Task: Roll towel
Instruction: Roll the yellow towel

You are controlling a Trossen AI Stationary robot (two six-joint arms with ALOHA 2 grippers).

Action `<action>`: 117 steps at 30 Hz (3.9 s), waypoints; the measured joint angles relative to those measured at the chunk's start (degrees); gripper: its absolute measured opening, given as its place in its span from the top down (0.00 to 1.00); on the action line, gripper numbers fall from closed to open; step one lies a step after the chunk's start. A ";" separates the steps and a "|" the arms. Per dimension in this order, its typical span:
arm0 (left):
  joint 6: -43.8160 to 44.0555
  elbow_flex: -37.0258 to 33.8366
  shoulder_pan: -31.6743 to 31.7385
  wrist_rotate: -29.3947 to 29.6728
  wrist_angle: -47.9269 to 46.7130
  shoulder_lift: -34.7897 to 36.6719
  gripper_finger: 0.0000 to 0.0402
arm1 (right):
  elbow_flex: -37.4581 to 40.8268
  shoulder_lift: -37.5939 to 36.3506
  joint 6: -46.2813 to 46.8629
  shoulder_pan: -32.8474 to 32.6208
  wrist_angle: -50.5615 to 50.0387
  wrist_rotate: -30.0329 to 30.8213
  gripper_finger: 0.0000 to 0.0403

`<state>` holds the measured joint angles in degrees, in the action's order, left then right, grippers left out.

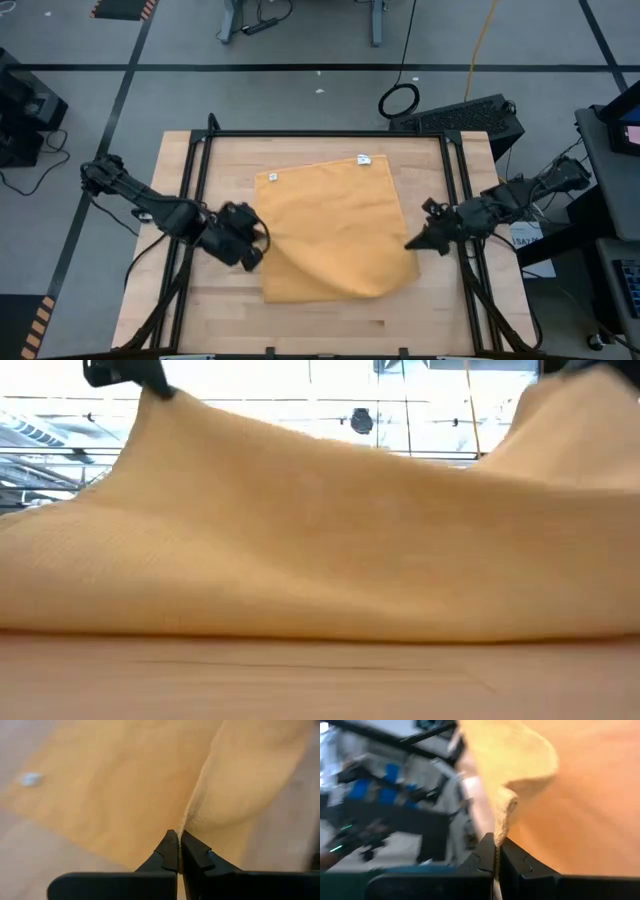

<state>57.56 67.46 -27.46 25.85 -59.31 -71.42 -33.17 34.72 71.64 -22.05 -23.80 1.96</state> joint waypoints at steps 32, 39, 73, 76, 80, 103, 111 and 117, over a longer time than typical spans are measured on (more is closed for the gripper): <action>-6.91 -15.08 2.42 -11.08 20.32 1.21 0.97 | 7.38 19.59 -13.48 9.45 -14.94 -3.31 1.00; -8.44 -15.21 2.32 -10.80 20.50 0.21 0.97 | 7.48 17.13 -18.42 9.45 -14.69 -3.81 0.87; -11.85 -15.21 2.32 -7.66 19.81 0.15 0.97 | 10.75 14.88 -28.53 14.22 -7.16 -8.53 0.49; -11.75 -15.21 2.32 -7.58 19.81 0.15 0.97 | 12.03 14.77 -25.74 14.21 -5.85 -8.56 0.55; -11.49 -15.19 2.32 -7.57 19.81 0.15 0.97 | 12.02 14.75 -25.40 14.21 -5.56 -8.35 0.68; -12.21 -6.66 2.80 -3.36 18.93 3.24 0.97 | -11.93 14.73 -24.32 14.23 -28.59 0.99 0.99; -19.18 -4.13 7.10 8.66 10.01 6.61 0.97 | -19.51 15.08 -28.64 14.45 -32.20 16.17 1.00; -19.12 -6.21 11.92 8.15 1.13 6.55 0.97 | -19.08 17.48 -27.44 17.98 -30.79 16.79 1.00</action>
<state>38.44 61.25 -15.54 34.00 -58.19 -64.87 -52.25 52.21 44.21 -4.07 -54.59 18.75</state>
